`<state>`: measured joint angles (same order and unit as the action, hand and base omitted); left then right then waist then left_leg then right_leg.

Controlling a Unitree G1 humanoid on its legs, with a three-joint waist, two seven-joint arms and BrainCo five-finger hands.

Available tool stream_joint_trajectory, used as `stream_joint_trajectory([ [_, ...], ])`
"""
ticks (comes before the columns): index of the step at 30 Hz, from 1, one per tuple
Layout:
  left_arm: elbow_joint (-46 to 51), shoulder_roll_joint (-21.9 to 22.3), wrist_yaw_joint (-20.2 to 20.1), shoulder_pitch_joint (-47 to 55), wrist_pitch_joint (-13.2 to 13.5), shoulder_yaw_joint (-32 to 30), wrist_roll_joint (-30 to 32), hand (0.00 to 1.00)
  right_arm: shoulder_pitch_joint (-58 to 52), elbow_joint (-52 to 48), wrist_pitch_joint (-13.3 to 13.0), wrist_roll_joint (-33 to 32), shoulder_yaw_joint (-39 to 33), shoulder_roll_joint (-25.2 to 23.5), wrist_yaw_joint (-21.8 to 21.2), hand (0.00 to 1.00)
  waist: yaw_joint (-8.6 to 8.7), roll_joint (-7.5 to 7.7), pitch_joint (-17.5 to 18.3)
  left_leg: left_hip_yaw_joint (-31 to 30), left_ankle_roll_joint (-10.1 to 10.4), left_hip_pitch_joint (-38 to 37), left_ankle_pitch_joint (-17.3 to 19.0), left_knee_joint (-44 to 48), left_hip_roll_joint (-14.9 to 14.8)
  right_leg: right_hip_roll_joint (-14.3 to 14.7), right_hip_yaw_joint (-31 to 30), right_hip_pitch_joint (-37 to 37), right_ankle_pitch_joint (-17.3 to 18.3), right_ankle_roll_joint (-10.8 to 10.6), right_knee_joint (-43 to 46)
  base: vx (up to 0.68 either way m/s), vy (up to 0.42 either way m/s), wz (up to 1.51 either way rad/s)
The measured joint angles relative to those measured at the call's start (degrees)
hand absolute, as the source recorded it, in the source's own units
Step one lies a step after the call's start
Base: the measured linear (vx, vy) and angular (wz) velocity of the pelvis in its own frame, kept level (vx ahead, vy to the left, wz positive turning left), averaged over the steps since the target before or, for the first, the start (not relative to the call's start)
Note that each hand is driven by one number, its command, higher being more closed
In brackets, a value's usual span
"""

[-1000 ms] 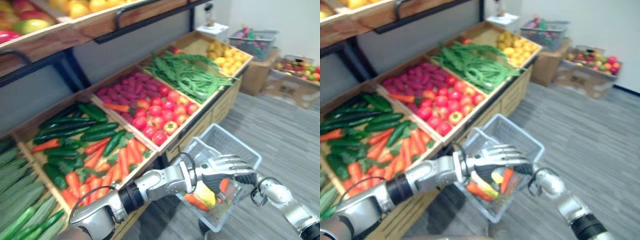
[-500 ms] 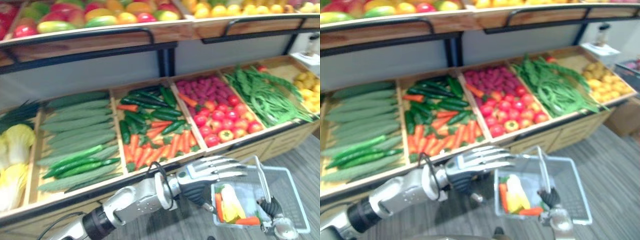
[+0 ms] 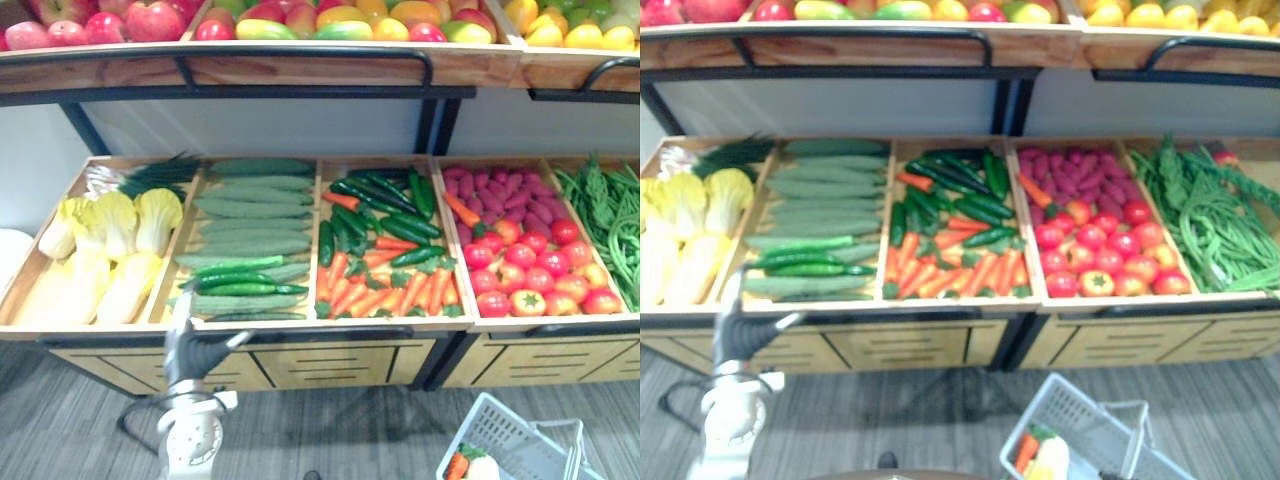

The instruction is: Pick vegetable in the basket

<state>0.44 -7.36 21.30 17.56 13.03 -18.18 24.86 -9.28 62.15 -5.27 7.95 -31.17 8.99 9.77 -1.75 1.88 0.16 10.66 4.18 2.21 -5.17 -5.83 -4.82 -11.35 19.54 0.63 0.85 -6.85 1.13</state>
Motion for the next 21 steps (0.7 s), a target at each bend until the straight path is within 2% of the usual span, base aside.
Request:
stream_joint_trajectory([
  [2,-4.1,1.5,3.1,0.8,-1.5,-2.6,-0.4,0.0,-0.5,0.0,-0.1,-0.3,0.1,-1.2,0.2,1.0,-0.06,0.19,0.2,-0.8,0.1,-0.5,-0.1,0.0,0.0,0.0,0.9,1.0,0.3,0.1,0.0,0.02,-0.002,0.18],
  [4,-9.1,2.9,4.4,1.0,-2.3,-3.5,-2.0,0.0,-0.6,-0.5,-0.2,-0.9,0.4,-2.4,0.5,1.0,0.01,0.16,0.4,-1.4,0.1,-0.6,-0.1,0.0,0.0,0.0,1.8,1.6,0.5,0.0,0.0,0.01,-0.005,0.17],
  [7,-16.1,4.6,5.3,1.1,-3.8,-5.0,-2.3,0.0,-1.0,-0.9,-0.2,-1.2,1.0,-3.8,1.2,1.0,-0.01,0.33,0.6,-1.8,0.1,-1.2,0.0,0.0,0.0,0.0,2.4,2.5,0.9,-0.1,0.0,0.01,-0.006,0.12],
  [10,-28.0,6.1,5.0,1.5,-4.8,-8.0,-4.0,0.0,-1.1,-1.3,-0.3,-1.3,2.7,-4.8,1.3,1.0,0.06,0.4,1.1,-1.6,0.0,-1.5,0.4,-0.1,-0.1,0.0,2.3,2.6,1.5,-0.5,0.0,0.01,-0.001,-0.01],
  [13,-43.1,6.7,2.7,0.0,-5.4,-12.0,-9.1,0.0,-0.9,-1.1,-0.4,-1.3,2.9,-4.9,1.5,1.0,0.14,0.42,1.4,-0.6,0.1,-1.6,0.7,-0.1,-0.3,0.0,1.9,2.5,1.6,-0.7,-0.1,0.03,-0.004,-0.09],
  [14,-49.9,6.7,0.8,-0.1,-6.3,-12.7,-10.5,0.0,-0.5,-0.6,-0.4,-1.2,2.8,-4.9,1.5,1.0,0.26,0.41,1.4,-0.3,0.2,-1.8,0.9,-0.1,-0.4,0.1,1.3,2.3,1.6,-0.7,-0.1,0.04,-0.004,-0.16],
  [17,-57.7,6.9,-2.1,-0.1,-7.6,-12.5,-11.0,0.0,0.3,0.3,-0.4,-1.2,2.3,-4.8,1.5,1.0,0.35,0.42,1.4,0.5,0.4,-1.8,1.2,0.0,-0.4,0.2,0.0,1.5,1.6,-0.6,-0.1,0.05,-0.005,-0.22],
  [21,-60.5,6.7,-5.9,-0.4,-8.3,-11.9,-11.3,0.0,1.3,2.0,-0.3,-1.1,2.3,-4.3,1.4,1.0,0.61,0.57,1.4,1.7,0.9,-2.5,1.6,0.0,-0.5,0.3,-1.3,1.5,1.4,-0.3,-0.1,0.06,-0.01,-0.17],
])
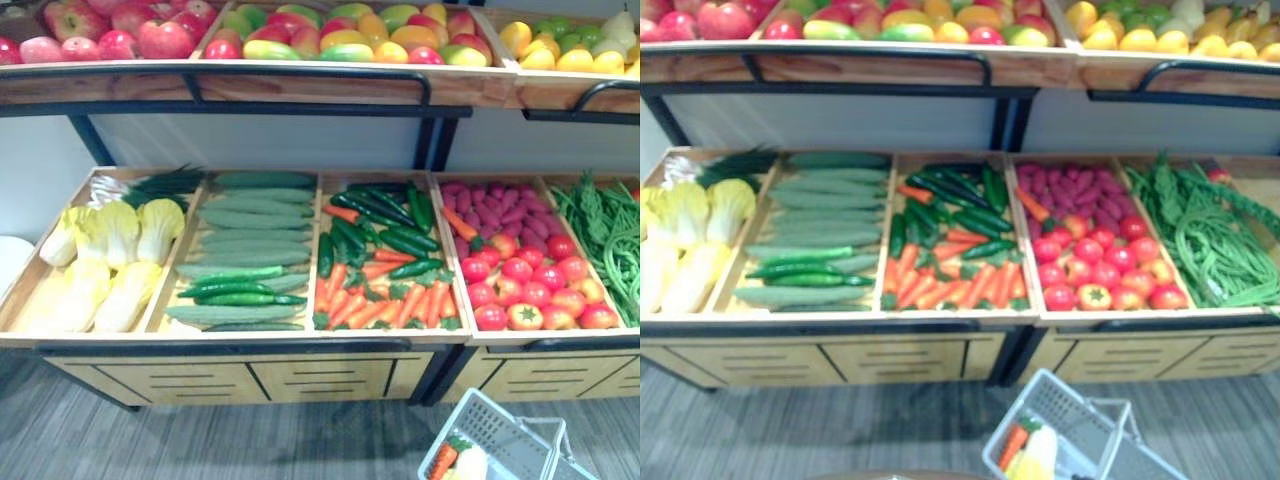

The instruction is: Pick vegetable in the basket

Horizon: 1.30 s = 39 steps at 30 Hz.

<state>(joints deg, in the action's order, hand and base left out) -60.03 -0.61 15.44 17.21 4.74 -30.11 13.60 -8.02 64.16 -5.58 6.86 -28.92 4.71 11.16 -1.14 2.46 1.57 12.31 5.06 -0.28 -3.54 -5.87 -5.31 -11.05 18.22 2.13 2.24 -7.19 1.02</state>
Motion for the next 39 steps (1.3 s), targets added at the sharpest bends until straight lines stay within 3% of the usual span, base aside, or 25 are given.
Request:
stream_joint_trajectory([
  [3,-1.2,-0.6,-1.6,-1.7,0.1,2.6,-1.6,0.0,1.4,1.3,0.0,0.0,0.0,0.1,-0.1,1.0,1.07,0.01,-0.2,0.4,0.1,-0.1,0.1,0.0,0.0,0.0,-0.4,-0.1,0.0,0.0,-0.1,0.05,-0.006,-0.09],
  [9,-1.5,-2.6,-5.8,-3.1,1.5,9.7,-4.4,0.0,2.2,2.1,0.3,0.1,0.3,0.5,-0.5,1.0,1.54,-0.5,-0.6,1.7,0.0,-1.2,0.6,0.0,0.0,0.2,-2.0,0.0,0.0,-0.1,-0.2,0.04,-0.007,-0.12],
  [16,-1.5,-4.2,-6.2,-3.7,1.7,16.0,-4.3,0.0,2.8,2.1,0.3,0.1,2.2,1.3,-1.2,1.0,1.79,-0.57,-1.7,3.2,0.1,-3.0,1.2,0.0,0.1,0.0,-3.5,0.4,0.3,0.0,0.5,0.01,0.002,-0.12],
  [21,-0.7,-6.3,-7.1,-4.3,1.9,22.0,-3.1,0.0,3.3,1.6,0.2,0.1,-1.3,1.5,-1.8,1.0,2.69,-0.03,-3.6,5.7,-0.4,-5.0,2.6,0.4,2.0,-2.3,-7.7,-2.3,1.9,-1.2,6.4,-0.01,0.074,-0.29],
  [22,-0.7,-6.5,-7.1,-4.7,2.1,22.5,-2.3,0.0,3.4,1.2,0.2,0.0,-2.3,1.1,-1.8,1.0,2.62,0.27,-4.3,7.7,-0.9,-4.9,3.2,0.4,2.3,-2.7,-9.7,-3.8,1.0,-1.6,6.9,-0.05,0.123,-0.81],
  [24,-0.6,-6.5,-6.8,-5.1,2.1,22.9,-1.7,0.0,3.5,-0.7,0.3,-0.2,-2.3,0.6,-1.7,1.0,2.66,-0.15,-5.3,11.0,-1.3,-5.0,4.0,0.4,1.7,-1.7,-12.3,-6.1,-2.4,0.2,7.0,-0.07,0.124,-1.03],
  [25,-0.5,-6.4,-6.8,-5.6,2.1,23.0,-1.5,0.0,3.7,-1.5,0.3,-0.5,-2.2,0.3,-1.7,1.0,2.67,-0.43,-5.9,13.9,-2.1,-4.8,4.6,1.0,1.3,-0.3,-11.8,-8.1,-7.0,2.1,6.1,-0.09,0.148,-1.53],
  [26,-0.2,-6.1,-6.8,-5.8,2.1,23.0,-1.4,0.0,4.6,-1.7,0.3,-0.7,-1.4,0.1,-1.7,1.0,2.25,-2.15,-6.7,17.6,-3.5,-3.5,5.2,2.5,-1.7,2.4,-9.7,-8.4,-14.7,5.5,0.6,-0.13,0.109,-1.71],
  [27,0.2,-5.7,-6.8,-5.7,2.2,23.0,-1.3,0.0,5.5,-2.1,0.3,-0.7,-1.0,-0.1,-1.7,1.0,1.63,-3.0,-7.3,20.5,-4.2,-3.4,5.5,3.3,-3.1,2.6,-5.5,-8.2,-15.1,7.1,0.4,-0.18,0.059,-1.86],
  [28,3.2,-5.7,-6.9,-5.8,2.2,23.0,-1.0,0.0,6.2,-2.9,0.3,-0.6,-0.9,0.4,-1.4,1.0,2.33,-2.34,-9.4,24.7,-4.3,-4.0,5.6,3.9,-4.4,-0.3,6.9,-9.4,-7.2,9.8,13.9,-0.14,0.014,-1.32],
  [30,4.0,-6.6,-6.8,-6.3,2.1,22.9,-1.0,0.0,6.0,-2.4,0.3,-0.5,-0.2,1.5,-1.4,1.0,2.26,-1.76,-10.2,28.2,-4.1,-4.5,5.4,4.4,-5.4,-4.0,13.3,-8.3,-2.2,9.3,25.4,-0.06,0.034,-1.12],
  [32,3.9,-6.8,-6.8,-6.0,2.0,22.9,-1.1,0.0,5.2,-2.4,0.2,-0.5,0.2,1.1,-1.3,1.0,2.28,-1.69,-10.1,31.5,-3.7,-5.1,5.2,4.7,-6.1,-6.4,13.3,-6.0,-2.4,9.0,29.6,0.01,-0.043,-1.09],
  [34,4.0,-6.8,-6.8,-6.1,1.7,22.6,-1.1,0.0,4.9,-2.2,0.4,-0.5,0.0,0.9,-1.2,1.0,2.31,-1.29,-10.1,34.8,-3.5,-5.1,5.1,5.6,-6.0,-9.0,13.3,-3.3,-4.7,6.8,28.1,0.01,-0.14,-1.07],
  [35,3.9,-6.8,-6.8,-6.3,1.5,21.8,-1.1,0.0,5.2,-2.0,0.7,-0.5,0.1,1.0,-1.3,1.0,2.29,-0.86,-10.4,36.6,-3.4,-5.4,5.0,6.3,-5.8,-8.0,13.6,-3.0,-4.1,5.6,25.0,-0.03,-0.204,-1.18],
  [38,3.3,-3.9,-6.8,-6.2,1.3,21.8,-1.1,0.0,5.0,-1.6,1.3,-0.5,-0.5,2.6,-1.0,1.0,2.38,-4.24,-9.8,38.2,-2.4,-4.9,4.4,5.6,-6.4,-4.4,14.0,-2.8,-4.0,5.4,16.7,-0.03,-0.224,-1.06],
  [39,3.5,-3.9,-6.8,-6.3,1.3,21.8,-1.0,0.0,5.5,-0.7,1.6,-0.6,-0.5,2.7,-0.7,1.0,2.28,-4.22,-9.8,39.7,-2.2,-4.9,4.2,6.0,-6.4,-3.9,13.5,-2.8,-3.3,4.5,13.2,-0.01,-0.255,-1.01],
])
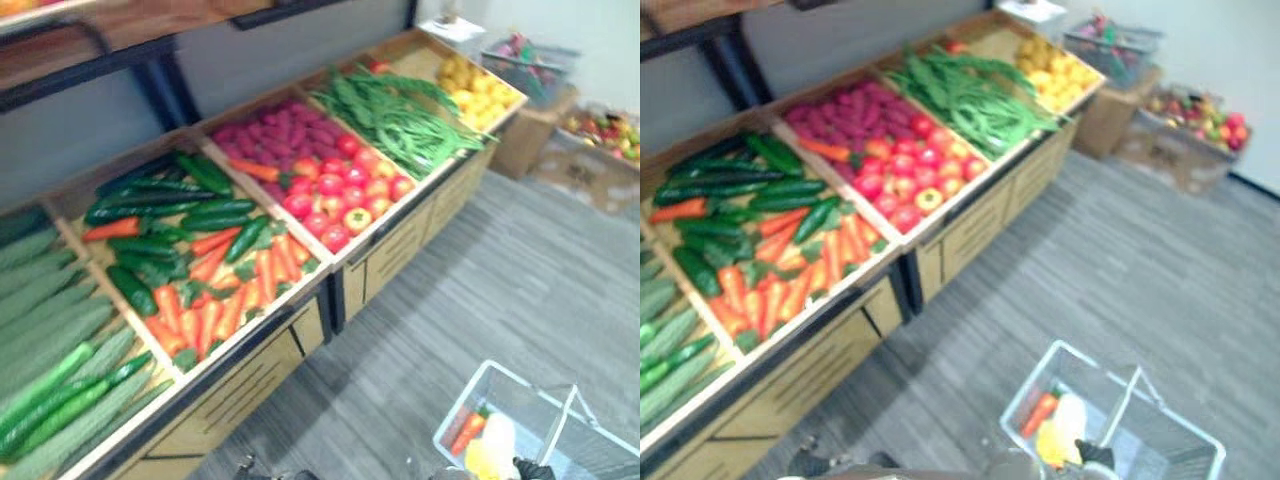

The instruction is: Pick vegetable in the basket

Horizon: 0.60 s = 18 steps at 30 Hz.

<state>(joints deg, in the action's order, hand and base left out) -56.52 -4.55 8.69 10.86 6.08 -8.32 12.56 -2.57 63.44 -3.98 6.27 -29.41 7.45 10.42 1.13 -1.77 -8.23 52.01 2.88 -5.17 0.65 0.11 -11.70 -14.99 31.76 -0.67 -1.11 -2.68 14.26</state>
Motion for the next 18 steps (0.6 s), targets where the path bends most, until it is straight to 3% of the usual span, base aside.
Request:
stream_joint_trajectory([
  [2,0.0,-0.2,0.0,-0.8,0.0,0.2,0.0,0.0,0.4,0.2,0.1,0.0,0.2,-0.7,0.4,1.0,-0.02,0.12,0.0,1.9,0.0,0.1,0.0,0.6,0.3,0.7,-0.5,0.3,0.8,-1.1,-4.8,-0.04,-0.234,-0.86],
  [4,0.0,-1.0,0.1,-1.9,0.0,0.2,0.0,0.0,0.3,0.2,0.1,-0.1,0.4,-1.8,0.5,1.0,0.03,1.94,-0.7,3.2,0.2,0.4,0.1,2.8,0.0,1.2,-0.4,1.5,1.8,-2.7,-9.2,-0.05,-0.24,-0.54],
  [6,0.0,-2.0,0.2,-2.6,0.0,0.3,0.0,0.0,0.0,0.4,0.1,-0.1,0.7,-2.2,0.5,1.0,0.42,2.2,-0.8,3.6,1.1,1.5,0.9,6.9,-2.7,2.4,-0.3,2.2,1.9,-3.9,-12.0,-0.06,-0.186,-0.24],
  [7,0.0,-2.1,0.2,-3.2,0.0,1.3,0.0,0.0,-0.6,0.4,0.1,-0.2,0.8,-2.2,0.5,1.0,0.46,2.13,-0.8,3.4,1.0,2.8,1.1,12.5,-6.2,3.9,-0.4,2.9,1.8,-3.7,-13.1,-0.11,-0.153,-0.15],
  [10,-0.1,-2.3,0.4,-3.3,0.0,1.3,0.3,0.0,-1.6,0.4,-0.3,-0.6,4.0,-0.9,0.5,1.0,0.36,1.14,-0.9,1.8,0.9,4.0,1.1,22.7,-12.8,6.4,-2.3,3.2,3.3,-2.0,-12.8,-0.14,-0.138,-0.35],
  [11,-0.1,-1.9,0.4,-3.1,0.0,1.4,1.4,0.0,-1.5,0.2,-0.6,-0.6,4.6,0.0,0.4,1.0,0.33,0.16,-1.1,-0.9,0.9,4.2,0.3,25.9,-14.7,7.2,-4.3,3.2,3.7,-1.2,-12.1,-0.12,-0.107,-0.62],
  [12,-0.1,-1.6,0.5,-2.9,0.0,1.4,1.8,0.0,-1.5,0.2,-0.8,-0.6,5.1,0.4,0.4,1.0,0.33,0.48,-1.5,-4.5,0.7,5.0,-0.4,27.7,-15.1,7.3,-5.5,3.0,3.9,-0.8,-11.4,-0.09,-0.076,-0.83],
  [13,-0.1,-1.2,0.8,-2.5,0.1,1.2,2.3,0.0,-1.1,0.3,-1.5,-0.6,5.8,0.9,0.3,1.0,0.09,0.26,-1.4,-16.2,1.7,7.5,-0.1,28.9,-11.7,6.6,-8.4,2.7,4.0,-0.5,-10.1,-0.06,-0.008,-1.16],
  [14,0.0,-0.8,1.2,-1.7,0.3,1.2,2.3,0.0,0.2,0.8,-1.6,-0.6,6.5,2.0,0.3,1.0,-0.31,0.35,-1.5,-29.1,3.4,7.8,3.3,25.3,-4.7,5.1,-12.3,1.5,4.0,-0.5,-9.8,-0.05,0.027,-1.32],
  [16,-0.5,-0.1,2.1,-0.7,0.3,1.0,2.3,0.0,1.3,0.8,-1.8,-0.4,8.4,2.8,0.1,1.0,-0.5,0.19,-1.5,-40.8,4.3,7.9,6.7,19.9,2.4,5.3,-17.5,0.1,3.6,-0.9,-10.5,-0.05,0.081,-1.39],
  [18,-0.5,0.0,2.3,-0.5,0.9,0.7,2.3,0.0,1.5,2.0,-1.9,0.0,9.1,2.7,-0.2,1.0,-1.4,-0.25,-1.6,-49.2,4.7,8.0,7.3,14.1,4.4,7.5,-21.8,-0.2,3.5,-1.0,-11.4,-0.03,0.083,-1.15],
])
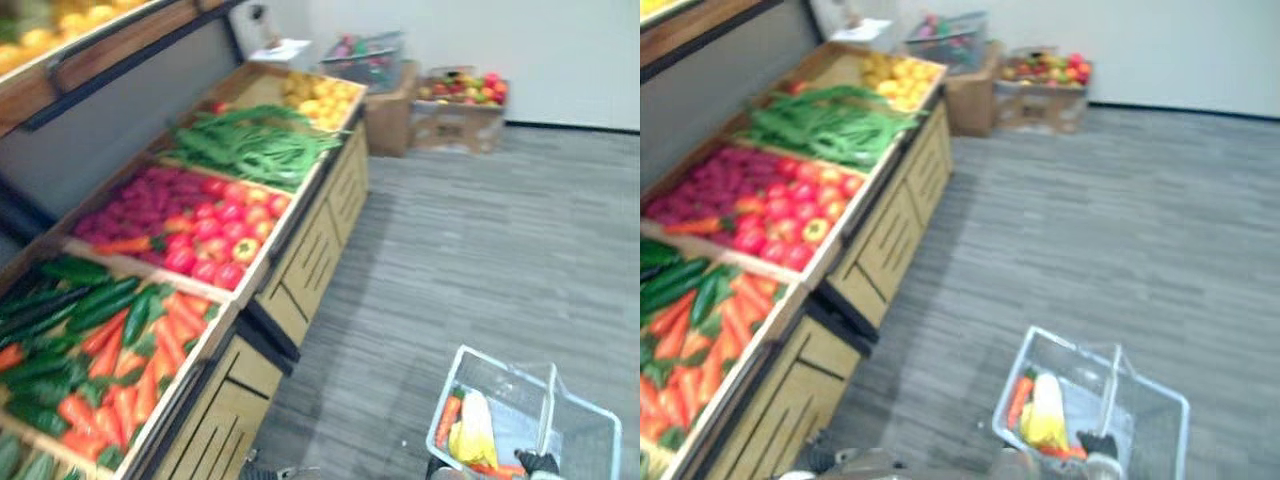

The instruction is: Pick vegetable in the basket

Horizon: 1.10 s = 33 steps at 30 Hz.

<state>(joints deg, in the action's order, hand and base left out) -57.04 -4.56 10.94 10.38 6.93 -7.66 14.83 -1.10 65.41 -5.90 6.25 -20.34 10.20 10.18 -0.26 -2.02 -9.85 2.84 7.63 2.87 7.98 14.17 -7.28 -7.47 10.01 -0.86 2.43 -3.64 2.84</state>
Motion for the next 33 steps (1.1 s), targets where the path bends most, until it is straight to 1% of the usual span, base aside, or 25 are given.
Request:
stream_joint_trajectory([
  [1,0.0,0.0,0.0,0.0,0.1,0.0,0.0,0.0,0.0,0.4,0.1,0.0,0.0,0.0,-0.1,1.0,-0.21,-0.2,0.0,-2.2,0.0,0.1,0.0,-1.4,-0.1,0.8,-0.8,-0.1,0.0,-0.1,-0.2,-0.02,0.125,-0.97],
  [2,0.0,0.2,0.0,0.1,0.3,-0.2,0.0,0.0,-0.2,0.6,0.1,0.0,0.0,0.0,-0.4,1.0,-0.31,-0.77,0.1,-5.9,-0.1,0.2,0.0,-4.2,-0.5,2.4,-2.4,-0.3,-0.6,-0.9,-0.9,0.02,0.205,-1.04],
  [3,-0.2,0.4,0.1,0.2,0.3,-1.8,0.0,0.0,-0.5,0.4,0.1,0.0,0.1,-0.7,-0.5,1.0,-0.86,-1.58,0.8,-5.2,-0.8,1.2,0.7,-4.4,-0.7,3.2,-4.7,-0.2,-1.2,-1.7,-2.9,0.02,0.181,-0.87],
  [4,-0.3,0.9,0.1,0.1,0.3,-1.8,0.1,0.0,-0.6,0.2,0.0,0.0,0.2,-0.9,-0.5,1.0,-0.83,-1.38,1.1,-5.0,-0.9,1.4,0.8,-4.7,-0.7,3.2,-4.8,-0.1,-1.6,-1.9,-3.1,0.15,0.242,-0.61],
  [6,-0.4,-0.1,0.1,-0.2,0.3,-2.9,1.9,0.0,-1.2,0.0,-0.3,-0.1,0.4,-1.9,0.0,1.0,-1.08,1.06,1.1,-3.0,-1.6,1.8,0.9,-5.1,1.6,0.6,-5.8,-0.7,-1.8,-2.3,-2.3,0.22,0.204,-0.24],
  [7,-0.8,-0.1,0.1,-0.2,0.2,-3.1,2.2,0.0,-1.3,-0.1,-0.3,-0.1,0.4,-2.0,0.1,1.0,-1.18,1.11,1.1,-2.5,-1.7,1.8,0.7,-5.0,1.9,0.4,-6.0,-0.8,-2.2,-2.8,-2.6,0.18,0.128,-0.23],
  [8,-1.5,-0.1,0.2,-0.2,0.1,-3.5,2.2,0.0,-1.4,-0.5,-0.4,-0.1,0.4,-1.9,0.5,1.0,-1.28,1.29,1.3,-1.7,-2.5,1.6,0.4,-4.8,2.5,0.0,-6.7,-0.8,-2.5,-3.3,-2.8,0.18,0.112,-0.24],
  [11,-2.5,0.3,0.2,-0.2,0.0,-3.5,2.3,0.0,-0.7,-1.7,-0.5,0.0,0.6,-2.3,0.5,1.0,-1.65,0.63,1.6,-0.1,-3.0,-0.2,0.7,-5.3,4.0,-1.2,-8.5,-0.6,-2.5,-3.4,-2.9,0.15,0.089,-0.29],
  [12,-2.8,0.3,0.2,-0.2,0.0,-3.4,2.3,0.0,-0.6,-1.7,-0.5,0.0,0.7,-2.4,0.5,1.0,-1.62,0.89,1.6,0.0,-3.2,-0.5,0.9,-5.3,4.2,-1.3,-8.7,-0.5,-2.6,-3.4,-2.8,0.15,0.085,-0.32],
  [13,-3.7,0.0,0.2,-0.8,0.0,-2.9,2.4,0.0,-0.4,-1.6,-0.5,0.0,0.6,-2.4,0.3,1.0,-1.64,0.72,2.0,0.5,-3.7,-1.6,1.9,-6.2,4.4,-1.4,-9.1,-0.4,-2.4,-3.6,-2.8,0.11,0.067,-0.23],
  [14,-3.9,-0.2,0.2,-1.0,0.0,-2.6,2.5,0.0,-0.4,-1.6,-0.5,0.0,0.7,-2.4,0.2,1.0,-1.63,0.85,2.0,0.7,-3.9,-1.8,2.2,-6.2,4.5,-1.5,-9.2,-0.4,-2.3,-3.7,-2.6,0.11,0.076,-0.27],
  [15,-4.0,-0.4,0.2,-1.1,0.0,-2.0,2.6,0.0,-0.4,-1.5,-0.5,0.0,0.6,-2.3,0.0,1.0,-1.62,1.63,1.7,1.2,-4.3,-2.0,2.8,-6.1,4.6,-1.6,-9.6,-0.7,-2.2,-4.0,-2.1,0.05,0.065,-0.25],
  [17,-4.0,-0.9,0.3,-1.6,0.0,-0.9,3.8,0.0,-0.4,-1.5,-0.6,0.1,0.5,-2.2,-0.5,1.0,-1.49,1.19,2.0,2.0,-5.1,-2.2,3.4,-5.9,4.6,-1.6,-10.2,-3.2,-2.1,-4.2,2.1,0.02,0.064,-0.26],
  [18,-3.9,-1.1,0.3,-1.7,0.0,-0.5,4.0,0.0,-0.2,-1.6,-0.6,0.1,0.5,-2.2,-0.6,1.0,-1.51,1.44,1.9,2.5,-5.3,-2.2,3.5,-5.9,4.5,-1.5,-10.2,-4.5,-2.0,-4.2,4.3,-0.01,0.054,-0.29],
  [19,-3.8,-1.4,0.3,-1.8,0.0,0.3,4.0,0.0,0.2,-1.6,-0.6,0.0,0.4,-2.3,-0.7,1.0,-1.52,1.14,2.0,3.3,-5.5,-2.6,3.7,-6.0,4.2,-1.5,-9.9,-7.4,-2.0,-4.1,9.7,-0.01,0.075,-0.33],
  [20,-3.8,-1.8,0.4,-1.7,0.0,0.8,4.1,0.0,0.5,-1.7,-0.6,0.0,-0.3,-2.5,-0.4,1.0,-1.47,1.56,1.8,4.4,-5.9,-3.8,3.8,-6.2,4.2,-1.9,-9.2,-10.0,-1.9,-3.8,15.8,-0.03,0.103,-0.32],
  [21,-3.8,-2.0,0.4,-1.6,0.0,0.8,4.1,0.0,0.6,-1.8,-0.6,0.0,-0.7,-2.4,-0.5,1.0,-1.48,1.87,1.6,4.7,-6.1,-4.6,3.9,-6.4,4.5,-2.3,-8.5,-10.8,-1.8,-3.8,18.5,-0.03,0.114,-0.22],
  [22,-3.7,-2.4,0.4,-1.1,-0.1,0.8,4.1,0.0,0.5,-1.9,-0.6,-0.1,-1.1,-2.5,-0.4,1.0,-1.38,2.25,1.5,5.3,-6.5,-6.4,4.0,-7.3,4.8,-3.6,-6.3,-11.9,-1.8,-3.7,22.2,-0.02,0.095,-0.2],
  [23,-3.7,-2.5,0.5,-0.6,-0.1,0.8,4.1,0.0,0.2,-1.9,-0.6,0.0,-1.0,-2.7,-0.5,1.0,-1.4,2.69,1.7,6.0,-6.6,-7.5,3.9,-8.2,4.9,-4.5,-4.5,-12.0,-1.6,-3.4,23.2,0.01,0.076,-0.25],
  [24,-3.7,-3.0,0.5,0.0,-0.1,0.8,4.1,0.0,0.1,-1.9,-0.6,0.0,-0.3,-3.3,-0.5,1.0,-1.39,3.57,2.3,6.5,-6.6,-8.2,3.9,-9.0,4.9,-5.0,-1.6,-11.8,-1.2,-3.0,22.7,0.02,0.049,-0.25],
  [25,-3.7,-3.3,0.5,0.2,-0.1,0.7,4.1,0.0,0.1,-1.8,-0.6,0.0,0.2,-3.6,-0.5,1.0,-1.4,4.0,2.6,6.8,-6.6,-8.2,3.8,-9.1,4.8,-5.1,-0.2,-11.7,-1.0,-2.8,21.8,0.08,0.029,-0.35],
  [26,-3.8,-3.7,0.5,0.2,-0.1,0.8,4.1,0.0,0.5,-1.7,-0.6,0.0,0.7,-4.2,-0.7,1.0,-1.54,4.56,2.6,7.6,-6.4,-7.8,3.7,-9.1,4.5,-4.7,1.8,-11.3,-1.1,-2.6,18.7,0.09,-0.011,-0.33],
  [28,-3.9,-4.1,0.5,-0.4,-0.2,0.7,4.0,0.0,0.8,-1.4,-0.6,0.0,0.7,-5.2,-0.8,1.0,-1.3,4.79,2.6,7.8,-6.1,-6.9,3.6,-9.2,4.5,-3.8,2.7,-9.1,-1.1,-2.6,13.1,0.08,-0.045,-0.27],
  [31,-3.8,-2.3,0.2,-2.0,0.0,1.0,4.1,0.0,1.3,-1.5,-0.6,0.0,-0.2,-4.4,-0.5,1.0,-0.76,2.47,1.6,7.6,-5.5,-7.8,3.2,-9.8,4.2,-3.1,1.9,-7.6,-1.1,-2.6,11.4,0.06,-0.048,-0.03],
  [33,-3.9,-1.6,0.2,-2.0,0.0,1.0,4.0,0.0,1.1,-1.5,-0.1,-0.1,-1.9,-4.1,-0.4,1.0,-0.66,1.89,1.7,7.5,-4.7,-9.0,2.7,-10.1,3.8,-2.7,2.1,-6.4,-1.0,-2.5,10.9,0.04,-0.021,0.01],
])
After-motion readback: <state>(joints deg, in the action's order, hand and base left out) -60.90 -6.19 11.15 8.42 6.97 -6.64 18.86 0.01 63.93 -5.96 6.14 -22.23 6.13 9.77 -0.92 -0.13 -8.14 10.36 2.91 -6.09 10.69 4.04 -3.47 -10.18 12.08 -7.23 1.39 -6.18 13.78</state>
